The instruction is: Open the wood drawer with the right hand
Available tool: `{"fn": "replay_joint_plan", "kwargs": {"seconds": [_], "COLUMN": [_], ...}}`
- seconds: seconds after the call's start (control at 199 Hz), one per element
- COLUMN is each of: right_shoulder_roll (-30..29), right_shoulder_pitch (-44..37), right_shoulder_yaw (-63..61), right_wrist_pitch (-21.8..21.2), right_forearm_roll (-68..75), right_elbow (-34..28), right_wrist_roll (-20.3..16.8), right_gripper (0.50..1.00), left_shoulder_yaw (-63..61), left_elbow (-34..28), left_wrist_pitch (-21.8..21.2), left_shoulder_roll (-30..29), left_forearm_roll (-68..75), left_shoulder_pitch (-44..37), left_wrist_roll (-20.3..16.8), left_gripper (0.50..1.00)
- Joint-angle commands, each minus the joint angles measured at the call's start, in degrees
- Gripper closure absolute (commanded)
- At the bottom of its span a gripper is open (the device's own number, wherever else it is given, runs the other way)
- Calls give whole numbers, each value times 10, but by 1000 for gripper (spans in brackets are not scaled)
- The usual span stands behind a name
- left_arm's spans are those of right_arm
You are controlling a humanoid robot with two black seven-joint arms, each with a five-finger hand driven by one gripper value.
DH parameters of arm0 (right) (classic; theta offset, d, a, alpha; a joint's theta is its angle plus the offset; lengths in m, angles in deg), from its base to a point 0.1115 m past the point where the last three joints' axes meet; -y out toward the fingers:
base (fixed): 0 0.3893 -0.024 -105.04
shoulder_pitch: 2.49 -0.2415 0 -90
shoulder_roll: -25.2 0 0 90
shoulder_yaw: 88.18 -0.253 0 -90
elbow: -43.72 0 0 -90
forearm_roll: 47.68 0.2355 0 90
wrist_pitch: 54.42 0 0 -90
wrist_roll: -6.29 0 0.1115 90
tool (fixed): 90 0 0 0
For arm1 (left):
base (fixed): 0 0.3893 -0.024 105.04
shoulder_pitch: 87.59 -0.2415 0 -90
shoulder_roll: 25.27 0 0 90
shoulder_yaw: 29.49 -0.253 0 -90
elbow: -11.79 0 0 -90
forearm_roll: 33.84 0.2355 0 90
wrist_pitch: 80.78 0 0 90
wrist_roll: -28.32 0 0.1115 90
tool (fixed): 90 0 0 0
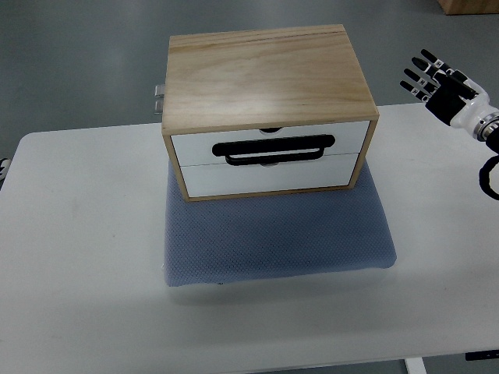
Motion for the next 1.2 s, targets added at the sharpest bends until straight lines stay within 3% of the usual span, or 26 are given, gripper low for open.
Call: {"fn": "replay_joint_plan", "kwargs": {"seconds": [0.0,0.156,0.287,0.514,0.649,0.911,1.193], "right_shoulder_roll": [18,56,98,187,217,290,309], "right_shoulder_pitch": [0,-6,-7,-8,-20,-65,-137], "right_shoulder_yaw": [0,-8,-8,11,18,58,59], "right_wrist_pitch": [-13,-25,-83,-83,-83,-83,-83], "right_forearm_roll": [-31,-109,-144,-258,-310,-341,-350], "right_elbow": [1,-1,-22,-66,-73,-138,-154], "right_wrist_roll": [1,3,5,10,55,81,91], "right_gripper": [556,556,556,556,556,556,556], "left_shoulder_yaw": [0,0,0,0,0,0,0], "left_elbow": [0,0,0,0,0,0,0], "left_wrist_pitch": [0,0,0,0,0,0,0], "left_shoulder_roll": [0,0,0,0,0,0,0], "left_forearm_roll": [0,0,0,0,0,0,0], "left_shoulder_pitch": [0,0,0,0,0,0,0], "left_wrist_roll": [0,0,0,0,0,0,0], "left_gripper": [500,500,500,500,500,500,500]}}
